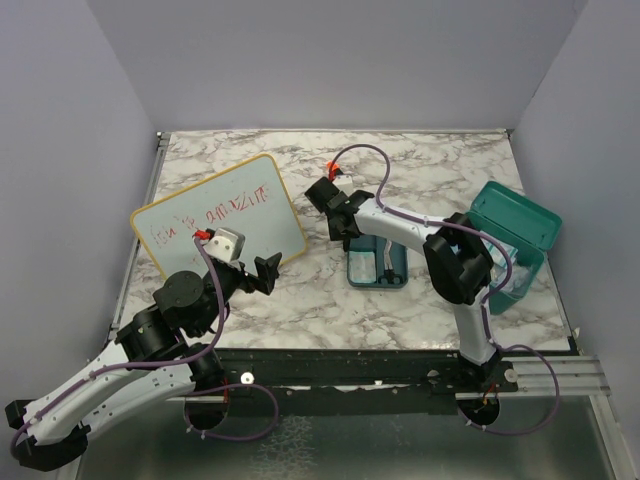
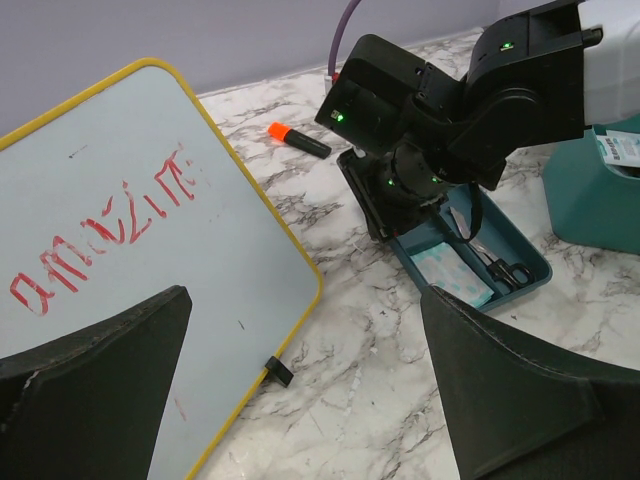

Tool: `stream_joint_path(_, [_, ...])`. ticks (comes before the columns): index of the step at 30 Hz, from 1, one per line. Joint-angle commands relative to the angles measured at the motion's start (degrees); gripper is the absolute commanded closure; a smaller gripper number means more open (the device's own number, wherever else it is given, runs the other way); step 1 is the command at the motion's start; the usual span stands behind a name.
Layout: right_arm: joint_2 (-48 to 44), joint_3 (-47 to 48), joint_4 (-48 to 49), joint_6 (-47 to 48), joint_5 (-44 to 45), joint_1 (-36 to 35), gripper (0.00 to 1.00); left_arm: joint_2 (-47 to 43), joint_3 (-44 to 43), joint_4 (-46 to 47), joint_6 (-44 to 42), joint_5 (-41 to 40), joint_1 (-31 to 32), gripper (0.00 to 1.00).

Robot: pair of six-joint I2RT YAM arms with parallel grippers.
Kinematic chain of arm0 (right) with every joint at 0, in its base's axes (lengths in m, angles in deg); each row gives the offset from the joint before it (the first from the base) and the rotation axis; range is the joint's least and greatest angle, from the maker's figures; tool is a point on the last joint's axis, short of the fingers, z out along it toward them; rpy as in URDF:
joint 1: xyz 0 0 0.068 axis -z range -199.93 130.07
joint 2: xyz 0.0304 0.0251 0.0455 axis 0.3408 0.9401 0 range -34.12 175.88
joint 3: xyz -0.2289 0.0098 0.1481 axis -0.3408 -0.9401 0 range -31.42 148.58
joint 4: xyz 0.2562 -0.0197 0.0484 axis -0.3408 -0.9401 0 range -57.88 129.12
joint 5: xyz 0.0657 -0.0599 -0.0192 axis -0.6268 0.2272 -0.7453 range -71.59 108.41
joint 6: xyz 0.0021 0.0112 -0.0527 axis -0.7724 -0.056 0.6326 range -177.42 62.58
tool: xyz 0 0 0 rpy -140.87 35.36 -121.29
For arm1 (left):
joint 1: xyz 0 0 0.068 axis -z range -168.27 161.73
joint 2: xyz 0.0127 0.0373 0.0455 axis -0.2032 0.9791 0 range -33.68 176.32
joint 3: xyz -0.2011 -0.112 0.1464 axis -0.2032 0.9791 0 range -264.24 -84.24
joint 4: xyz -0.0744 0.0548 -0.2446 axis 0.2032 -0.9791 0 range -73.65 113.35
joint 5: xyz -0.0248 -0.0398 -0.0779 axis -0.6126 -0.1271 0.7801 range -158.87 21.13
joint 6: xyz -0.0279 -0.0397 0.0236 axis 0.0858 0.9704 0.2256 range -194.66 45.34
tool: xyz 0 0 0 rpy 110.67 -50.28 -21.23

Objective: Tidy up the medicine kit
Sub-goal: Pick up the medicine box compartment at the center of the board.

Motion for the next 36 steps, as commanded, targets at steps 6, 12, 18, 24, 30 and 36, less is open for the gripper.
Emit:
stream_joint_path(6, [1.0, 1.2, -4.4, -1.2, 3.4, 0.2, 0.67, -0.4, 0.7, 0.8, 0.3, -1.1, 0.0, 0.01])
stream_joint_path(12, [0.2, 0.6, -4.3, -1.6, 4.0, 0.8, 0.62, -0.3, 0.7, 0.8, 0.2, -1.1, 0.0, 0.01])
stream_joint_path(18, [0.5, 0.9, -4.3, -1.5, 3.1, 1.0, 0.62, -0.1, 0.7, 0.8, 0.2, -1.1, 0.0, 0.01])
stream_joint_path(24, [0.1, 1.1, -4.5, -1.9, 2.8, 1.1, 0.62, 0.1, 0.7, 0.9, 0.3, -0.9, 0.0, 0.01])
stream_joint_path(30, [0.9, -0.2, -2.3, -0.9, 2.1, 1.7, 0.63, 0.2, 0.8, 0.9, 0.2, -0.7, 0.0, 0.01])
stream_joint_path(36, [2.5, -0.1, -1.0, 0.8, 1.9, 1.7, 0.66, 0.2, 0.8, 1.0, 0.1, -0.8, 0.0, 0.01])
